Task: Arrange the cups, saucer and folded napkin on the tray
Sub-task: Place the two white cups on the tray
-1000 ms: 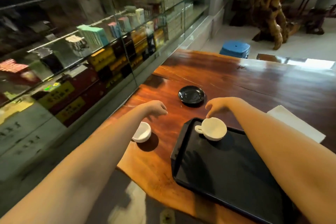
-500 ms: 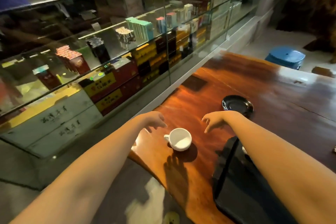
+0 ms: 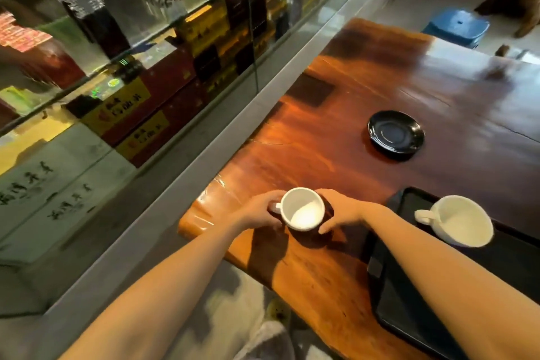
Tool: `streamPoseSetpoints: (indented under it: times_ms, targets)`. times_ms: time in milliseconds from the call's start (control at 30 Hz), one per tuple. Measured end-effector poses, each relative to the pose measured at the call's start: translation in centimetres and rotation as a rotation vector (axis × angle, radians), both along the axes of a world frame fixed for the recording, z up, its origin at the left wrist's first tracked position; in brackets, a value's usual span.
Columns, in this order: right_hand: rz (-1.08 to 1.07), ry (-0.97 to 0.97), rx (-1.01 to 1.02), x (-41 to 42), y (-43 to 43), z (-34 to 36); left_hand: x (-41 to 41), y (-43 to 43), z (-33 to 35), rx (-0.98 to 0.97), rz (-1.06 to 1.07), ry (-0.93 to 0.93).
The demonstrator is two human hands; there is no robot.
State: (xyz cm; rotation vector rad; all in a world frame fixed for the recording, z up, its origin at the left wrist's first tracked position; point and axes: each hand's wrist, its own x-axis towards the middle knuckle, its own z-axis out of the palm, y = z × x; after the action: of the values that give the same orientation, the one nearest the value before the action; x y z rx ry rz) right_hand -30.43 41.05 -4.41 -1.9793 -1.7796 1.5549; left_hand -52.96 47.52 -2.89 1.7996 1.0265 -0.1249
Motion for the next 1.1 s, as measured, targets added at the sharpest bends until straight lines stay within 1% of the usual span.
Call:
streamPoseSetpoints:
  times_ms: [100,267,467,633,867,1100]
  targets:
    - [-0.029,0.134,0.090,-0.8,-0.3,-0.3,0.5,-0.6,-0.6,-0.012,0.036,-0.082]
    - [-0.122,0.261,0.069,-0.7,-0.8,-0.3,1.0,-0.5,-1.0,-0.055,0.085,-0.154]
    - [-0.257,0.297,0.045,1.1,-2.1,0.5,2.9,-0.4,-0.4,-0.123,0.086,-0.171]
    - [-0.402,0.313,0.081,3.9,-3.2,2.9,6.3,0.0,1.5,-0.095,0.076,-0.201]
    - [-0.505,0.328,0.178,9.7,-6.7,7.5,13.9,-1.2,5.8,-0.010,-0.048,-0.281]
    - [-0.608,0.313,0.210,17.5,-13.2,11.1,23.4,-6.3,8.4,-0.013,-0.110,-0.355]
